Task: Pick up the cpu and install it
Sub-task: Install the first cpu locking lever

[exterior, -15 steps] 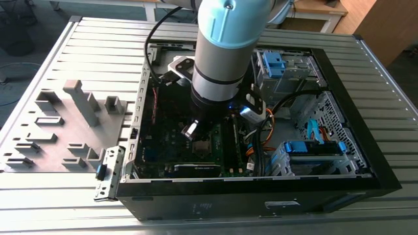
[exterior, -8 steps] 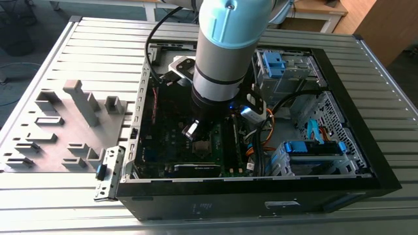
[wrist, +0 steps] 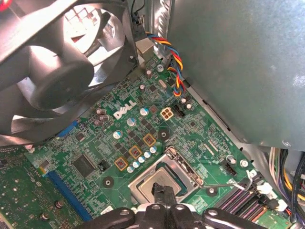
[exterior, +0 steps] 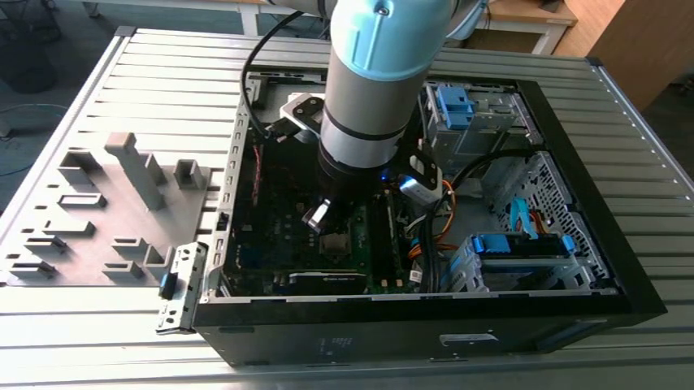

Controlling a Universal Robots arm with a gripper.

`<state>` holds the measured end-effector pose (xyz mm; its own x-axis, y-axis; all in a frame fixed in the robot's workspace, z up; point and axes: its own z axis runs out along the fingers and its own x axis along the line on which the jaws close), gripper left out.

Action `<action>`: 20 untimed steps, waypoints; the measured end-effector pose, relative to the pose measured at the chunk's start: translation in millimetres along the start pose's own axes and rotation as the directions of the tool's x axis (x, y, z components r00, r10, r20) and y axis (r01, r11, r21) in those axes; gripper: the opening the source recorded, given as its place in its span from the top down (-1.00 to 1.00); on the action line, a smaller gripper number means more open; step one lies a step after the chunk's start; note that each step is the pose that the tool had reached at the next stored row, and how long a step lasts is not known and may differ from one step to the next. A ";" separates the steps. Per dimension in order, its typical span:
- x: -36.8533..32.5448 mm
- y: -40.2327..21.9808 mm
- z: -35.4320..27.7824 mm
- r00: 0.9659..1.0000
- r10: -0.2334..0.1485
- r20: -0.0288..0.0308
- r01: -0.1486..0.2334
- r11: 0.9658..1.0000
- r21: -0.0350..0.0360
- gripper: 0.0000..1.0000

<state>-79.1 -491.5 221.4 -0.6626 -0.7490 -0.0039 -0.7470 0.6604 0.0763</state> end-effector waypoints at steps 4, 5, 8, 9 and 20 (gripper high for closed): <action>0.0 0.3 -3.9 1.000 -0.004 0.002 0.004 1.000 -0.002 0.79; 0.0 0.4 -6.0 1.000 -0.006 0.002 0.006 1.000 -0.002 0.79; 0.0 1.1 -13.9 1.000 -0.010 0.005 0.010 1.000 -0.005 0.79; -0.1 1.3 -16.6 1.000 -0.011 0.005 0.011 1.000 -0.005 0.79; -0.9 1.2 -26.3 0.999 -0.042 0.030 0.042 0.999 -0.028 0.79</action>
<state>-77.9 -491.5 247.7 -0.6323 -0.7738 -0.0371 -0.7726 0.6263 0.1042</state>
